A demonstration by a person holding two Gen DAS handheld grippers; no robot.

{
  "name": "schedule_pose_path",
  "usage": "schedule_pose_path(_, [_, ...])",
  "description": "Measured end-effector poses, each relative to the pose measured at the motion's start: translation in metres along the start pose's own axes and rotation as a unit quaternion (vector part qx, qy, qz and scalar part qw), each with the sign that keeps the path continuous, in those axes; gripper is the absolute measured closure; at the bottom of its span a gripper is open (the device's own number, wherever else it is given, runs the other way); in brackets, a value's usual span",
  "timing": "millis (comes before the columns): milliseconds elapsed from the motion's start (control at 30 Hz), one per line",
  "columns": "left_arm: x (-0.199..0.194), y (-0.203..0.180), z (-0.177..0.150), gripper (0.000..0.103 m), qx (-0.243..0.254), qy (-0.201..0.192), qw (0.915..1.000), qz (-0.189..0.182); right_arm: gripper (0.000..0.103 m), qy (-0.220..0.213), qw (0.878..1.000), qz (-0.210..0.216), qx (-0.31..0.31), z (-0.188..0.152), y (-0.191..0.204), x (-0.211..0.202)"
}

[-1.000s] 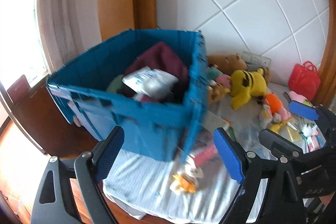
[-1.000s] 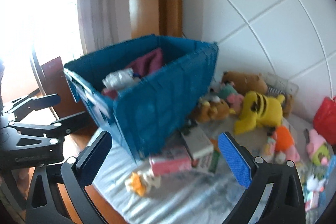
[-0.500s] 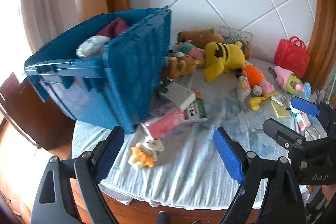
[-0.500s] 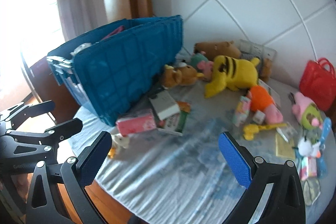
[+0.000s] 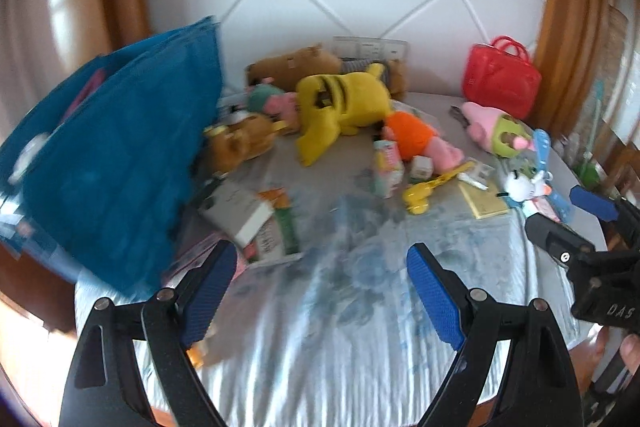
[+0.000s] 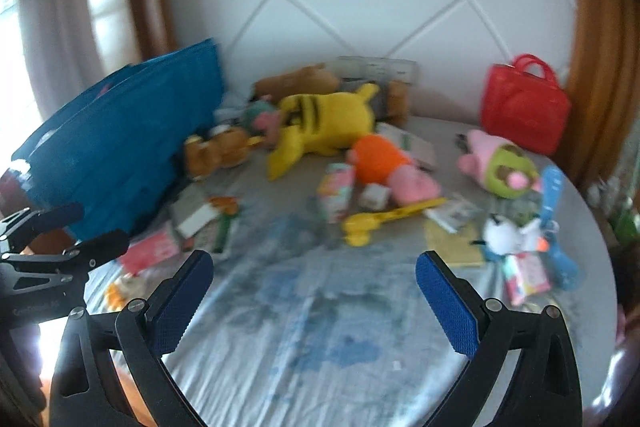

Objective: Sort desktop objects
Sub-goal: 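Withdraw both tools from the crate back over the table, then grasp the pink tissue box with the left tool while the right tool grasps the clear tape roll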

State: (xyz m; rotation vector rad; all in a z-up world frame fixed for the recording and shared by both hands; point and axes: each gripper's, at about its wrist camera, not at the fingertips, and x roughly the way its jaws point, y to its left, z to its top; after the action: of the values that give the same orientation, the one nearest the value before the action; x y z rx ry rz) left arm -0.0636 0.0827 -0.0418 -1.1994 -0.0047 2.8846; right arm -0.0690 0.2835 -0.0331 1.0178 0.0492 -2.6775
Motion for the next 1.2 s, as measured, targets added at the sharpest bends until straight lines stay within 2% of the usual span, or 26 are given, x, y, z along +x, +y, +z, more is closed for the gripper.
schedule_pose_path(133, [0.023, -0.040, 0.013, 0.016, 0.033, 0.010, 0.9988, -0.034, 0.000, 0.008, 0.998, -0.045, 0.033, -0.008, -0.050, -0.001])
schedule_pose_path(300, [0.048, -0.101, 0.021, 0.015, 0.069, 0.029, 0.9950, -0.066, 0.000, 0.043, 0.992, -0.095, 0.076, -0.036, -0.125, 0.000])
schedule_pose_path(467, [0.071, -0.164, 0.019, 0.016, 0.081, 0.048, 0.9927, -0.076, 0.003, 0.085, 0.984, -0.119, 0.099, -0.073, -0.212, 0.002])
schedule_pose_path(600, [0.092, -0.219, 0.013, 0.015, 0.063, 0.063, 0.9939, -0.064, 0.012, 0.110, 0.984, -0.112, 0.081, -0.090, -0.270, 0.011])
schedule_pose_path(767, [0.118, -0.279, -0.001, 0.015, 0.019, 0.095, 0.9945, -0.038, 0.013, 0.146, 0.987, -0.072, 0.016, -0.104, -0.331, 0.037])
schedule_pose_path(867, [0.129, -0.302, -0.011, 0.016, 0.000, 0.119, 0.9929, -0.013, 0.013, 0.173, 0.984, -0.041, -0.028, -0.116, -0.346, 0.054])
schedule_pose_path(1000, [0.137, -0.320, -0.020, 0.016, -0.012, 0.137, 0.9904, 0.014, 0.013, 0.190, 0.979, -0.005, -0.070, -0.132, -0.345, 0.074])
schedule_pose_path(1100, [0.143, -0.329, -0.022, 0.016, -0.012, 0.145, 0.9890, 0.027, 0.014, 0.196, 0.976, -0.009, -0.096, -0.141, -0.343, 0.091])
schedule_pose_path(1167, [0.147, -0.336, -0.024, 0.015, -0.012, 0.150, 0.9881, 0.032, 0.041, 0.200, 0.974, -0.018, -0.107, -0.146, -0.344, 0.100])
schedule_pose_path(1200, [0.150, -0.339, -0.024, 0.016, -0.012, 0.153, 0.9876, 0.033, 0.058, 0.196, 0.976, -0.013, -0.095, -0.144, -0.351, 0.097])
